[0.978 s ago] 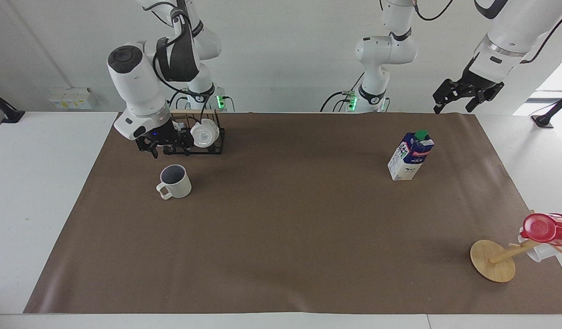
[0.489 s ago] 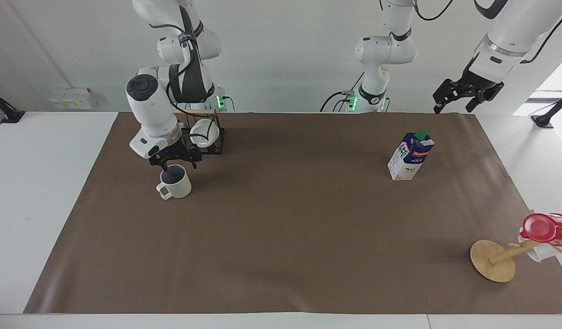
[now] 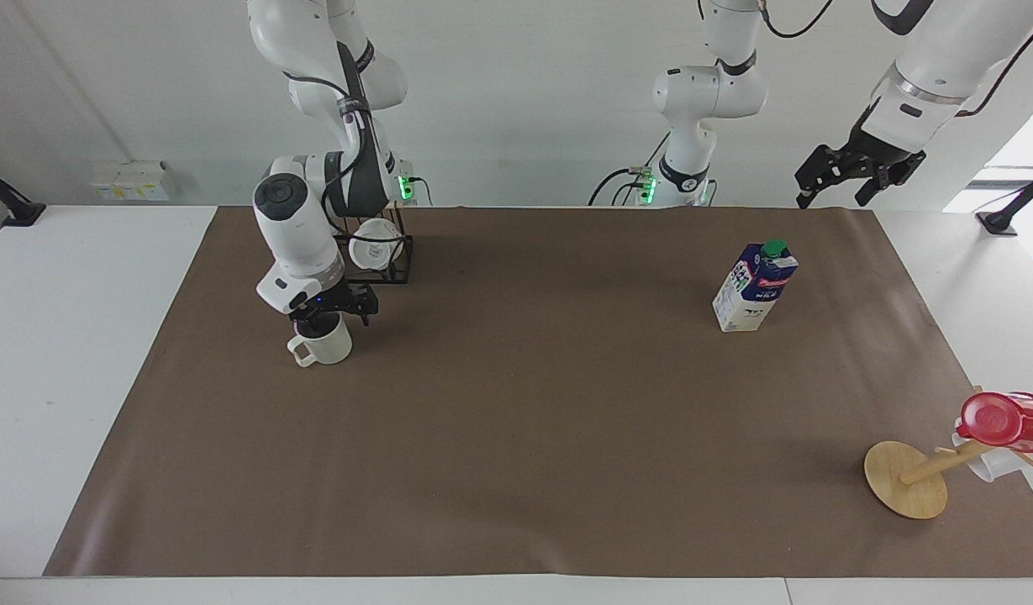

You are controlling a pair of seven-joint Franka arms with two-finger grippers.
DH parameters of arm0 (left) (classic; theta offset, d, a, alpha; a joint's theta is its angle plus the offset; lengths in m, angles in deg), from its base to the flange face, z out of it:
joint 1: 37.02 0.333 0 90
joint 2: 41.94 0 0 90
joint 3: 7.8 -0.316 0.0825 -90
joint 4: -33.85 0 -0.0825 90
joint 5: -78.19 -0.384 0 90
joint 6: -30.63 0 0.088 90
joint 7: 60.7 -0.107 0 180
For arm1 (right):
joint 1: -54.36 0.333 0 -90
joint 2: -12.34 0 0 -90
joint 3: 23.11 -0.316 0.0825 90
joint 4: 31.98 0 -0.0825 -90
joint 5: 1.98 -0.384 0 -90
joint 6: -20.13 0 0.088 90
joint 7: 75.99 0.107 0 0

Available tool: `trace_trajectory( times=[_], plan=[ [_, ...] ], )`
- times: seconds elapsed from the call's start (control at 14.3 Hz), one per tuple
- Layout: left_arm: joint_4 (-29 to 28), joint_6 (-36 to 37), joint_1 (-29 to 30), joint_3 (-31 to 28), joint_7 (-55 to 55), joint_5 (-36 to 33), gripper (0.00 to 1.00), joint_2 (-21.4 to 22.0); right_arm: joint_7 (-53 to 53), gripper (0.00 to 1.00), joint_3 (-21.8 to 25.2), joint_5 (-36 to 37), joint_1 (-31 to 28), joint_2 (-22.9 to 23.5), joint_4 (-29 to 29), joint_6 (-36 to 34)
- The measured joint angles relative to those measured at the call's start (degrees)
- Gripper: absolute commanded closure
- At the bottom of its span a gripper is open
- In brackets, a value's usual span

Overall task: Place cup and milk on table
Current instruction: 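Reach the right gripper toward the black-and-white mug, then grasp the mug with the right gripper while the left gripper grasps the carton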

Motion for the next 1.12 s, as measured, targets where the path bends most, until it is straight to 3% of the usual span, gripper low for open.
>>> trace_trajectory(
  times=[0.07,0.14,0.35,0.49,0.77,1.12],
  plan=[
    [0.0,0.0,0.0,0.0,0.0,0.0,0.0,0.0,0.0,0.0,0.1,0.0,-0.1,0.3,0.2,0.3],
    [0.0,0.0,0.0,0.0,0.0,0.0,0.0,0.0,0.0,0.15,0.1,0.0,-0.1,0.5,0.3,0.7],
    [0.0,0.0,0.0,0.1,0.0,0.0,0.0,0.0,0.0,0.74,0.1,0.0,-0.2,0.8,0.3,0.9],
    [0.0,0.0,0.0,0.2,0.0,0.0,0.0,0.0,0.0,1.0,0.1,0.0,-0.2,0.8,0.3,0.9],
    [0.0,0.1,-0.2,0.3,0.0,0.0,0.0,0.0,0.3,1.0,0.1,0.0,-0.2,1.2,-0.7,0.9],
    [-2.9,-0.7,-0.6,0.5,0.0,0.0,0.0,1.3,2.1,1.0,0.1,-0.1,0.0,3.4,-7.7,-2.6]
  ],
)
